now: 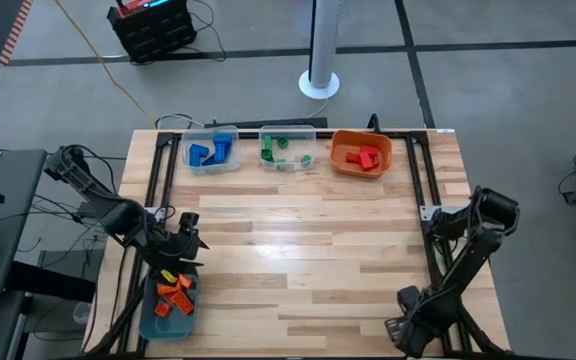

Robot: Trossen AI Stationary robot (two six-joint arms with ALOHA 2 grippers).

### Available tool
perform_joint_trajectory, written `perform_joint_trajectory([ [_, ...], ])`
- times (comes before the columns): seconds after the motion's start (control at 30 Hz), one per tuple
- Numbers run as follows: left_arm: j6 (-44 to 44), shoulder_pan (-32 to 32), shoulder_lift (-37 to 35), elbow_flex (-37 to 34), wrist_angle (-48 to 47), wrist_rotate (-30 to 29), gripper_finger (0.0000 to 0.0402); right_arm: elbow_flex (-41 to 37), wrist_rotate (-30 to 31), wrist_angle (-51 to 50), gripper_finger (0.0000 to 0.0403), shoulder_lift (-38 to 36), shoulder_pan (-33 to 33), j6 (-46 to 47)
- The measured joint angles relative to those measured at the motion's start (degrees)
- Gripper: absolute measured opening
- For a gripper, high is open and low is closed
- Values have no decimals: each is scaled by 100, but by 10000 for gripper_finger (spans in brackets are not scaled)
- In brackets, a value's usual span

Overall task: Sort blocks
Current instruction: Put the red block into the orange bin

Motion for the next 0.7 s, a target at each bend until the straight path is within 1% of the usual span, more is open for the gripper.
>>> perform_joint_trajectory([
  [0.27, -9, 36, 0, 0, -13, 5, 196, -270, -76, 80, 255, 20, -11, 28],
  [0.43, -4, 36, 0, -2, -20, 16, 196, -159, 114, -39, 255, 21, -73, -207],
  [0.53, -3, 36, 0, -2, -21, 18, 196, 18, 186, -452, 255, 48, -138, -352],
  [0.63, 9, 36, 0, -2, -25, 18, 196, 374, 198, -1006, 255, 33, -178, -484],
  [0.7, 9, 36, 0, -2, -29, 18, 196, 587, 314, -1421, 255, 33, -202, -515],
])
